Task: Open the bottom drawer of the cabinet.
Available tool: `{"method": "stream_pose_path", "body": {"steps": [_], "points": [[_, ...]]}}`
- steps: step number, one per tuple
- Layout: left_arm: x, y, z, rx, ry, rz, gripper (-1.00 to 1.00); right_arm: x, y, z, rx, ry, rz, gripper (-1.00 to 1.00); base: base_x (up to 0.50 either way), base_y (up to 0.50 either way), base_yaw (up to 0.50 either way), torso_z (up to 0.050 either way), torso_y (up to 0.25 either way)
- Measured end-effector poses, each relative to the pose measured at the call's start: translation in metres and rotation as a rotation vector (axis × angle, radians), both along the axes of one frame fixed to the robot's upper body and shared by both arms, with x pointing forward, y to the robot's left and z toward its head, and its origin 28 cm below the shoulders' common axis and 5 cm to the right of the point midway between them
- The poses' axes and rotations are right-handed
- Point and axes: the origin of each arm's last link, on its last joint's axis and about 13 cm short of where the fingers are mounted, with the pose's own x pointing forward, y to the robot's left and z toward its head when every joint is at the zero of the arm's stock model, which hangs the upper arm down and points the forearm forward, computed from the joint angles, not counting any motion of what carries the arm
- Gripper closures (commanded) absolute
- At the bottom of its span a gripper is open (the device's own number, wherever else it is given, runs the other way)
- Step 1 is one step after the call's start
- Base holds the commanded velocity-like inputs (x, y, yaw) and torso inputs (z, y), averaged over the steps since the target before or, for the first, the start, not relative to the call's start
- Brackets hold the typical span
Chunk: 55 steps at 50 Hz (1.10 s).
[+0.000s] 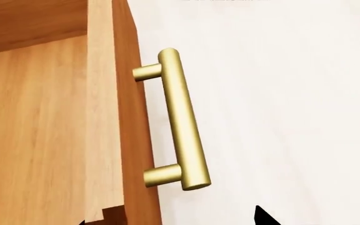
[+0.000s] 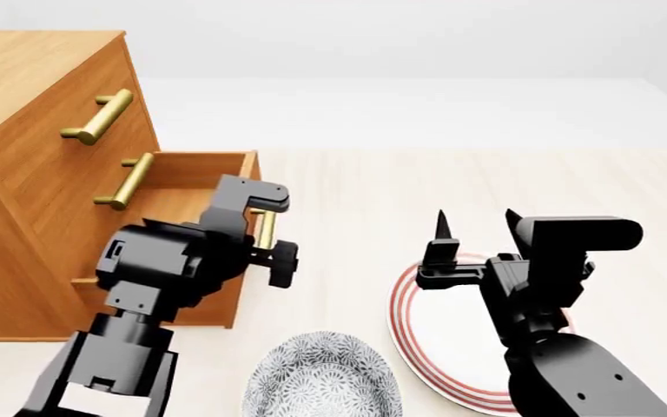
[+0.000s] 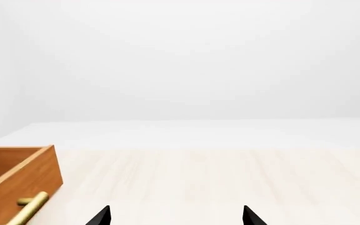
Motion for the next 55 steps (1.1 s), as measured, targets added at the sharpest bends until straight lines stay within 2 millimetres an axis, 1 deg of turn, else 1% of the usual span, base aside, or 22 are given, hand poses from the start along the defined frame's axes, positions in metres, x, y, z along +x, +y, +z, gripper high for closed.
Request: {"method": "stream_pose_path", "body": {"steps": [25, 45, 55], "points": [[0.000, -0.017, 0.002, -0.041, 0.003, -0.073, -1.00, -0.001, -0.002, 0.001, -0.001, -0.001, -0.005, -1.00, 0.00, 0.00, 0.00, 0.000, 0.000], [-0.002, -0.018, 0.005, -0.040, -0.008, -0.078, -1.00, -0.001, -0.003, 0.001, 0.000, -0.002, -0.006, -1.00, 0.00, 0.00, 0.00, 0.000, 0.001], [-0.003, -0.019, 0.009, -0.043, -0.045, -0.076, -1.00, -0.001, -0.002, 0.000, 0.000, -0.002, -0.005, -1.00, 0.00, 0.00, 0.00, 0.000, 0.001]]}}
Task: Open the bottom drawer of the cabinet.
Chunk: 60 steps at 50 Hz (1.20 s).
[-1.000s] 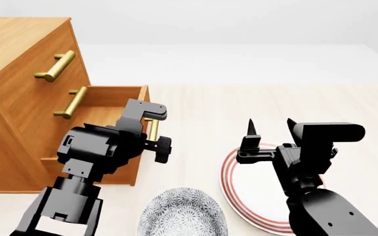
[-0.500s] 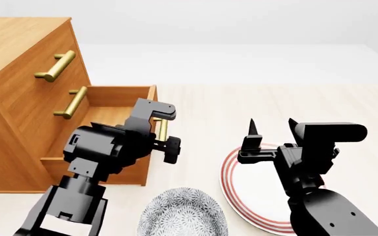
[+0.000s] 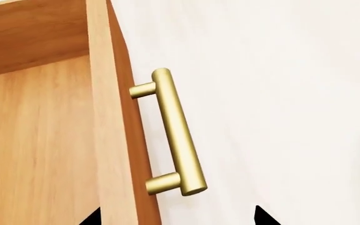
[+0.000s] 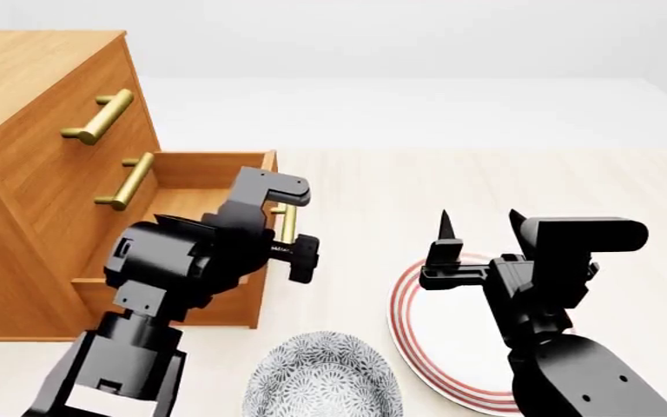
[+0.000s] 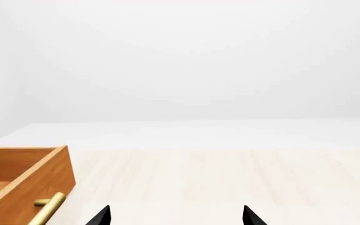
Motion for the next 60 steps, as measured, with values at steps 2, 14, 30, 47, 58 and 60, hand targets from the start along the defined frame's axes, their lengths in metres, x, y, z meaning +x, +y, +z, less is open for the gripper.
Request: {"method": "stream_pose_path", "body": {"steps": [2, 14, 30, 47, 58, 60], "points": [[0.000, 0.000, 0.002, -0.003, -0.016, 0.002, -1.00, 0.000, 0.000, 0.000, 0.000, 0.000, 0.000, -1.00, 0.00, 0.00, 0.00, 0.000, 0.000], [-0.001, -0.005, 0.020, -0.036, -0.169, 0.018, -1.00, 0.000, 0.000, 0.000, 0.001, 0.001, 0.001, -1.00, 0.00, 0.00, 0.00, 0.000, 0.000], [-0.016, -0.004, 0.043, -0.068, -0.311, 0.028, -1.00, 0.000, 0.000, 0.002, -0.002, -0.004, 0.001, -1.00, 0.00, 0.00, 0.00, 0.000, 0.000], [-0.067, 0.006, 0.063, -0.138, -0.499, 0.017, -1.00, 0.002, 0.004, 0.032, -0.074, -0.102, -0.015, -1.00, 0.00, 0.00, 0.00, 0.000, 0.000], [-0.092, 0.010, 0.071, -0.190, -0.657, 0.000, -1.00, -0.003, 0.008, 0.060, -0.123, -0.198, -0.023, -1.00, 0.00, 0.00, 0.00, 0.000, 0.000], [-0.095, 0.010, 0.072, -0.197, -0.685, -0.004, -1.00, -0.004, 0.008, 0.064, -0.130, -0.213, -0.024, -1.00, 0.00, 0.00, 0.00, 0.000, 0.000]]}}
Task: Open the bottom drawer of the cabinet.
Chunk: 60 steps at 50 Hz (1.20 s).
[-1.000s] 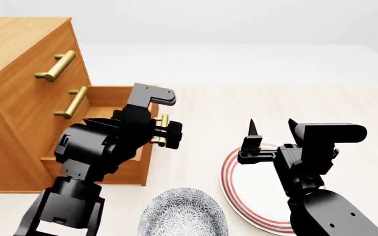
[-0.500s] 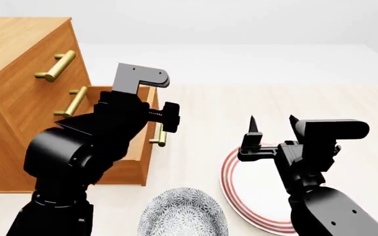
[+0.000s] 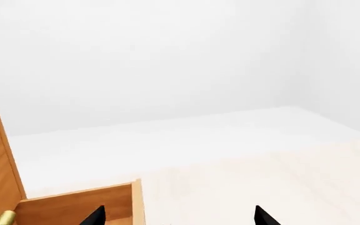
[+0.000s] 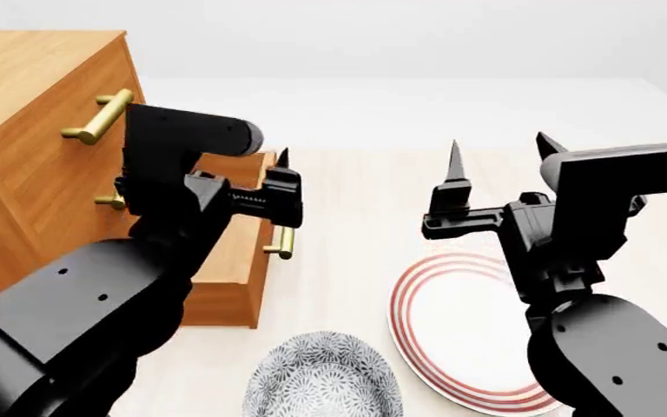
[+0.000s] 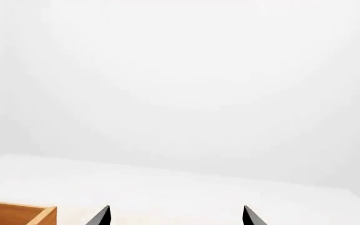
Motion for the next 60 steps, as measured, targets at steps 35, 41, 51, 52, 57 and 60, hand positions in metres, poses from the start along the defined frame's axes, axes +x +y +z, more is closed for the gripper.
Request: {"method": "stream_pose_path", "body": {"steps": [35, 41, 51, 52, 57, 60], "points": [[-0.037, 0.000, 0.034, -0.048, -0.293, -0.031, -1.00, -0.021, 0.005, 0.049, -0.056, -0.184, 0.007, -1.00, 0.00, 0.00, 0.00, 0.000, 0.000], [-0.040, 0.000, 0.038, -0.056, -0.322, -0.032, -1.00, -0.024, 0.006, 0.052, -0.059, -0.200, 0.010, -1.00, 0.00, 0.00, 0.00, 0.000, 0.000], [-0.045, -0.001, 0.044, -0.066, -0.358, -0.037, -1.00, -0.028, 0.006, 0.057, -0.062, -0.222, 0.015, -1.00, 0.00, 0.00, 0.00, 0.000, 0.000], [-0.046, -0.001, 0.044, -0.067, -0.361, -0.038, -1.00, -0.029, 0.006, 0.058, -0.063, -0.224, 0.016, -1.00, 0.00, 0.00, 0.00, 0.000, 0.000], [-0.047, -0.001, 0.046, -0.070, -0.373, -0.040, -1.00, -0.030, 0.007, 0.059, -0.064, -0.232, 0.018, -1.00, 0.00, 0.00, 0.00, 0.000, 0.000], [-0.048, -0.001, 0.048, -0.072, -0.379, -0.041, -1.00, -0.031, 0.007, 0.061, -0.066, -0.237, 0.020, -1.00, 0.00, 0.00, 0.00, 0.000, 0.000]]}}
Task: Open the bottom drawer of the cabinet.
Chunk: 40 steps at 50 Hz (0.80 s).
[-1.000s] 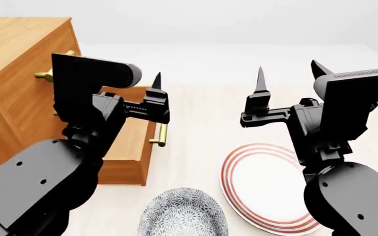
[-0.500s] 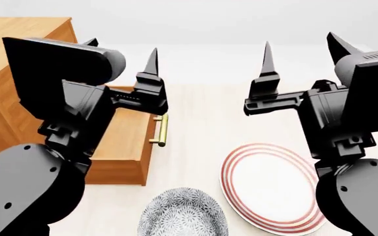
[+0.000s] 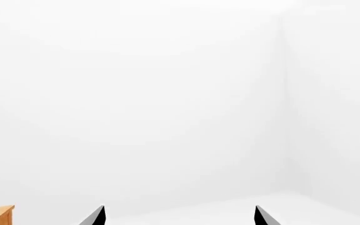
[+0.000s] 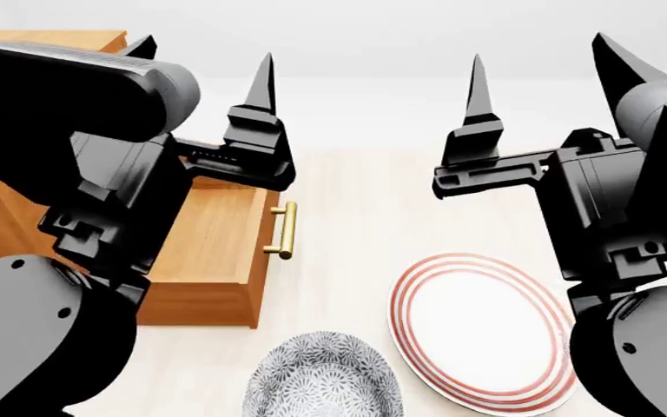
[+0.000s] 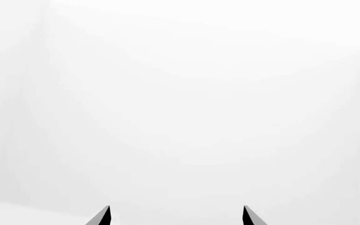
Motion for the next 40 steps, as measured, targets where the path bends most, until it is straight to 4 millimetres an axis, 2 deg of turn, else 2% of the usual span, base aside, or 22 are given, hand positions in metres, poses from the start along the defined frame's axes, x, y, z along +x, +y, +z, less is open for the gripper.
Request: {"method": "stream_pose_path", "body": {"steps": [40], "points": [[-0.013, -0.002, 0.017, -0.003, -0.077, -0.016, -1.00, -0.020, 0.004, 0.025, -0.015, -0.102, 0.026, -1.00, 0.00, 0.00, 0.00, 0.000, 0.000]]}}
